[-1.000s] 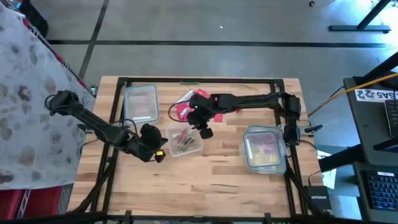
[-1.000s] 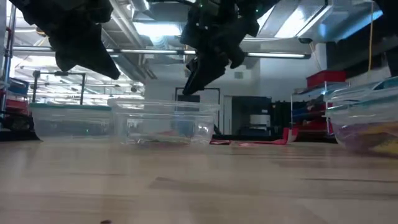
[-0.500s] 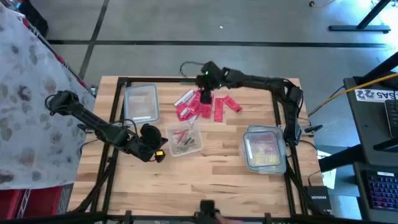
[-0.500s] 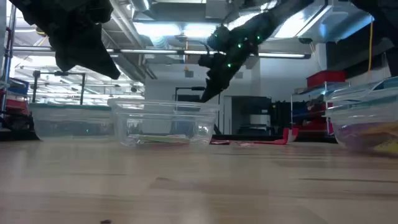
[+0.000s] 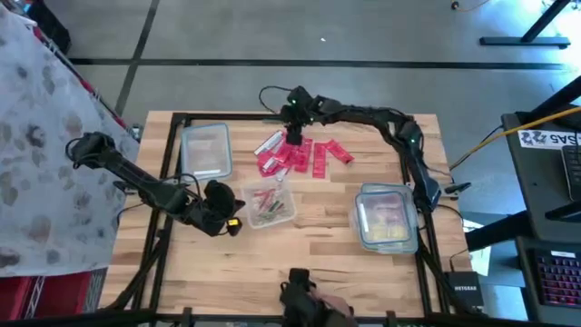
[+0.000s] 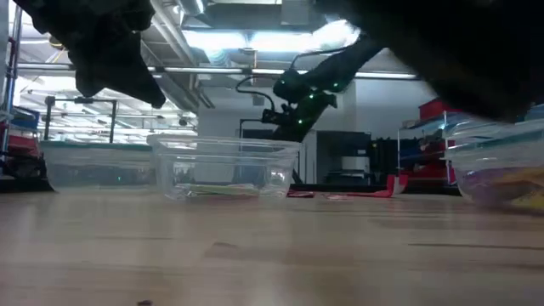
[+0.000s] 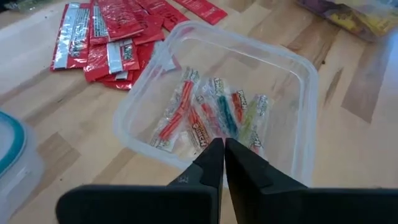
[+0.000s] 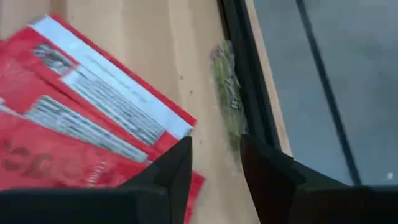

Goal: Sort candy
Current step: Put the green candy stick into the square transparent bin

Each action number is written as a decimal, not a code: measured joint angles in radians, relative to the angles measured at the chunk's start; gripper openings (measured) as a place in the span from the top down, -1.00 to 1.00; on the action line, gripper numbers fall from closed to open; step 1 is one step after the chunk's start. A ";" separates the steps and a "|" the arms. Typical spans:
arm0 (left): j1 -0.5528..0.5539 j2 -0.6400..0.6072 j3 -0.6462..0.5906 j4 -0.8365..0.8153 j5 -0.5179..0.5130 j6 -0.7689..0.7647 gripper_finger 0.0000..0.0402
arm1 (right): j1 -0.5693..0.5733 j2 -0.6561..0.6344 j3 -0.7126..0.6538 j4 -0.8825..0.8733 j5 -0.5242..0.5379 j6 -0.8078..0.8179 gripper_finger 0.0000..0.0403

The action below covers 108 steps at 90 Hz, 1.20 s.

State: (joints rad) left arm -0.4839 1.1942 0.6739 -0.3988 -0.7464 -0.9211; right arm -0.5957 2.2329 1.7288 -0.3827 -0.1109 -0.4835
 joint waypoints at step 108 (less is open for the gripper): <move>0.007 0.000 0.000 0.000 -0.001 0.006 1.00 | -0.126 0.200 0.241 -0.173 -0.237 -0.173 0.39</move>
State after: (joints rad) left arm -0.4768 1.1942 0.6739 -0.3985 -0.7475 -0.9149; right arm -0.7221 2.4332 1.9701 -0.5561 -0.3479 -0.6568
